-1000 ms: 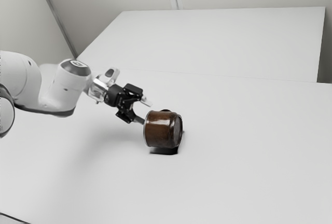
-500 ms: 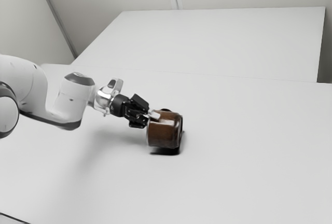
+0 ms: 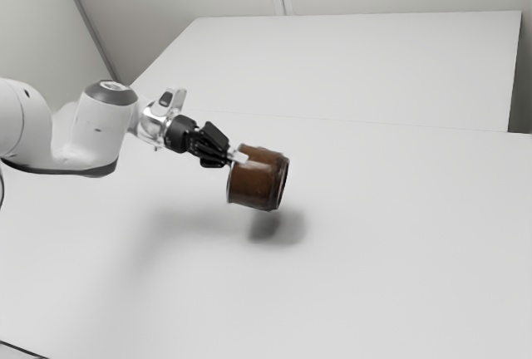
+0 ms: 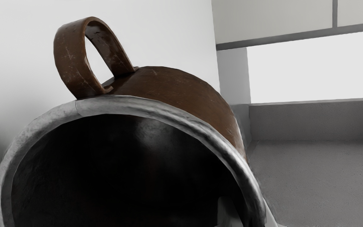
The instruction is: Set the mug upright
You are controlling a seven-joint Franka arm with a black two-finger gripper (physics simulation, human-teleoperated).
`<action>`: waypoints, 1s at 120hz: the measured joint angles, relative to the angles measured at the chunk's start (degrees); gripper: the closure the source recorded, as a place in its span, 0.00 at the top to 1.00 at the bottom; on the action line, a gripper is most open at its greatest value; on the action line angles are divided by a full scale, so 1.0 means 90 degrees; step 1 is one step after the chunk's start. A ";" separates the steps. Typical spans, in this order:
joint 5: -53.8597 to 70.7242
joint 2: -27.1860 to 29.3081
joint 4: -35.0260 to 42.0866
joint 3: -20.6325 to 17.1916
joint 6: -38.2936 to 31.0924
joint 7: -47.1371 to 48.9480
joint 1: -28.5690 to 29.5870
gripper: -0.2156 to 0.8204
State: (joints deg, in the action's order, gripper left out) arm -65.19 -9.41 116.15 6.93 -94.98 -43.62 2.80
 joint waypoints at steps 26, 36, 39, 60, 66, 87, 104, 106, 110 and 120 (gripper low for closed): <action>0.1984 0.0234 -0.0329 -0.0231 -0.0522 0.0419 0.0008 0.03; 0.2813 0.0399 -0.0387 -0.0321 -0.0723 0.0634 -0.0010 0.03; 0.3060 0.0477 -0.0393 -0.0334 -0.0778 0.0701 -0.0016 0.03; 0.4669 0.0691 -0.0402 -0.0540 -0.1199 0.1157 0.0008 0.03; 0.5048 0.0704 -0.0402 -0.0600 -0.1322 0.1293 0.0013 0.03; 0.5955 0.0691 -0.0398 -0.0797 -0.1753 0.1731 0.0005 0.03; 0.6431 0.0654 -0.0366 -0.0944 -0.2066 0.2054 0.0003 0.03; 0.6496 0.0650 -0.0353 -0.0965 -0.2107 0.2093 0.0006 0.03; 0.6609 0.0643 -0.0335 -0.1012 -0.2184 0.2169 0.0015 0.03; 0.6897 0.0626 -0.0271 -0.1124 -0.2371 0.2354 0.0014 0.03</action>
State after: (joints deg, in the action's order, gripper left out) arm -3.12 -3.77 113.71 -3.18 -116.32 -22.43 2.93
